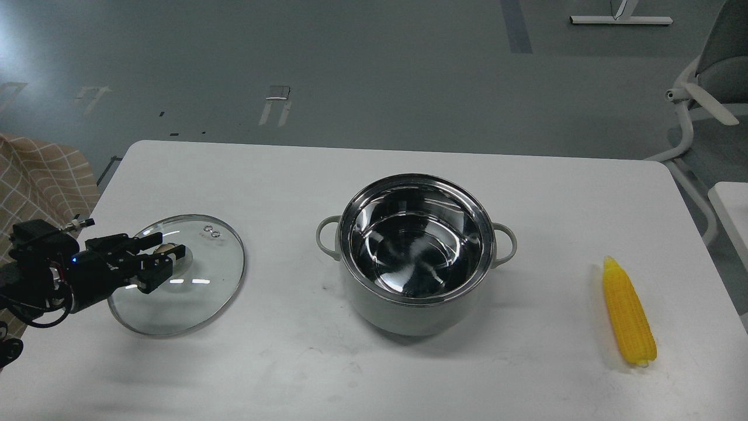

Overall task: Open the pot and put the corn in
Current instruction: 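Lift the glass lid off the pot and set it on the table, then release the lid knob and raise the left gripper away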

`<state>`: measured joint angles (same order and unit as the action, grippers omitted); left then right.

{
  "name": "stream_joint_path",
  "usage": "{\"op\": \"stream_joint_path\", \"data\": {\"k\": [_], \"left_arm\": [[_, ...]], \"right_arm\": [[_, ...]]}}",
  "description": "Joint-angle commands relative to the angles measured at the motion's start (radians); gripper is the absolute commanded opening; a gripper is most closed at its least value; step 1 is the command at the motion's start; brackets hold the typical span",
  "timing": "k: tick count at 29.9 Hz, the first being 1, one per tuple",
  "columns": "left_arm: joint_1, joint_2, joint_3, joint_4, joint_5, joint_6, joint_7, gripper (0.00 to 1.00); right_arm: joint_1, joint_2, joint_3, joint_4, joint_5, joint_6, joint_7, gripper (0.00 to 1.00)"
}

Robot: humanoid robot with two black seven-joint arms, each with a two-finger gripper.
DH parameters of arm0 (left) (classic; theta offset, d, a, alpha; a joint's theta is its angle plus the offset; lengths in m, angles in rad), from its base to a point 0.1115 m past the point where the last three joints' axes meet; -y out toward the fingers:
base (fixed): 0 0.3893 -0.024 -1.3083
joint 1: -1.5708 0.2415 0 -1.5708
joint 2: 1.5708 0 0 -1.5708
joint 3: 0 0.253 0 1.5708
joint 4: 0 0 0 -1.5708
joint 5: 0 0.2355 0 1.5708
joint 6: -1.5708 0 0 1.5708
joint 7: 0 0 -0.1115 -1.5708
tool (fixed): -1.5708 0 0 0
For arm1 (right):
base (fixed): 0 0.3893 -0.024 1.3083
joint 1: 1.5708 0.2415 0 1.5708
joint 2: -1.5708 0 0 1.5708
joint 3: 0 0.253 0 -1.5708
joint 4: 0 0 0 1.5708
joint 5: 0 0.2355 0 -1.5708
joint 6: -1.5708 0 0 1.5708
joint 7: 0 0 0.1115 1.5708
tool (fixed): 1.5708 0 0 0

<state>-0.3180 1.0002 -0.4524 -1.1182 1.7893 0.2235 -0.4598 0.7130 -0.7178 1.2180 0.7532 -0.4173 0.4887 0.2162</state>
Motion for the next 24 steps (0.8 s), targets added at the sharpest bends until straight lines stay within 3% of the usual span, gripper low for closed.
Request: {"op": "stream_joint_path", "data": {"k": [1,6,9,17,24], "left_arm": [[0.008,0.0,0.0,0.0,-0.017,0.002,0.0,0.69],[0.007,0.003,-0.017,0.0,-0.03,0.004,-0.002,0.71],[-0.021,0.009,-0.04,0.0,-0.14,0.019,-0.003,0.78],[-0.257,-0.025,-0.08,0.005,-0.487,0.024,-0.029,0.83],[-0.513,-0.176,-0.08,0.123,-0.741,-0.016,-0.029,0.83]], "right_arm": [[-0.001,-0.002,0.0,0.0,0.0,0.0,0.0,1.0],[-0.004,-0.011,0.0,0.003,-0.002,0.0,-0.001,1.0],[-0.007,-0.028,-0.003,0.032,-0.018,0.0,-0.001,1.0],[-0.009,-0.146,-0.051,0.156,-0.337,0.0,0.005,1.0],[-0.021,-0.241,-0.057,0.284,-0.632,0.0,0.009,1.0]]}}
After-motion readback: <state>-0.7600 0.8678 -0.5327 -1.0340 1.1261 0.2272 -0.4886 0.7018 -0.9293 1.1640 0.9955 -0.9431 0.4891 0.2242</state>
